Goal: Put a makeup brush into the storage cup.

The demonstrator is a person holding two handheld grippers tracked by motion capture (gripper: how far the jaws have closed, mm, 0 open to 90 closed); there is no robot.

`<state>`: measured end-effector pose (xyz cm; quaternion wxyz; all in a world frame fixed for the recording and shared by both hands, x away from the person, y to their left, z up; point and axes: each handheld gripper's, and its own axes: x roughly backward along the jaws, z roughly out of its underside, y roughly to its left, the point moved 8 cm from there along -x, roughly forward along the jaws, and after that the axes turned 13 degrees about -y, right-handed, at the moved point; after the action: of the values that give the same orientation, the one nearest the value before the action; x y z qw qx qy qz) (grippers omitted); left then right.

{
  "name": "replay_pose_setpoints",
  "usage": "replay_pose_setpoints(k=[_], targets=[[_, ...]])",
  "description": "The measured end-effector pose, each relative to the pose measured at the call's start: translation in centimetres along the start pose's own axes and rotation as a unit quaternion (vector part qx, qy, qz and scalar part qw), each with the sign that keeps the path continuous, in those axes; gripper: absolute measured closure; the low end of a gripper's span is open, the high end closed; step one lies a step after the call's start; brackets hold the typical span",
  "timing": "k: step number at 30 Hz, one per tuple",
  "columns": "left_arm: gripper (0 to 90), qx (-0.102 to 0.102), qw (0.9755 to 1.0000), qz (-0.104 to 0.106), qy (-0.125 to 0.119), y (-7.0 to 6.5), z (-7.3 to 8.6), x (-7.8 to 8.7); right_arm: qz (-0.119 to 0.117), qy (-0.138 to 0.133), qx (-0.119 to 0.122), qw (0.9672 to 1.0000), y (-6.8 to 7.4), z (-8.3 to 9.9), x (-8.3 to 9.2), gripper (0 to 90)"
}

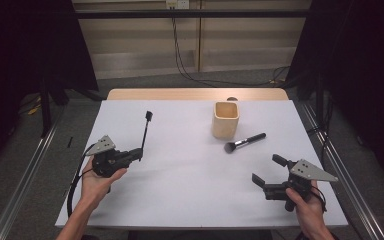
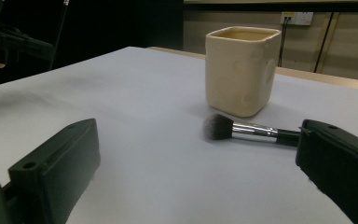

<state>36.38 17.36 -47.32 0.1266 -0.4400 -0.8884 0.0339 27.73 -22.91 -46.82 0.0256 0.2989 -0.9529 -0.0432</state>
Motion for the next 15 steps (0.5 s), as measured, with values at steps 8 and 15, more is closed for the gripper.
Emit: replay_pose_setpoints(k=[8,15], targets=[[85.9,0.0,0.9997,0.022,-0.008,-1.8,-0.3,-0.5,-0.016,0.002,0.004,0.9999,0.8,-0.7,-1.3,0.0],[85.9,-0.01,0.9991,0.039,-0.009,-3.7,-0.4,-0.8,-0.043,-0.01,0.017,0.9989,2.2,-2.1,-2.6,0.0]])
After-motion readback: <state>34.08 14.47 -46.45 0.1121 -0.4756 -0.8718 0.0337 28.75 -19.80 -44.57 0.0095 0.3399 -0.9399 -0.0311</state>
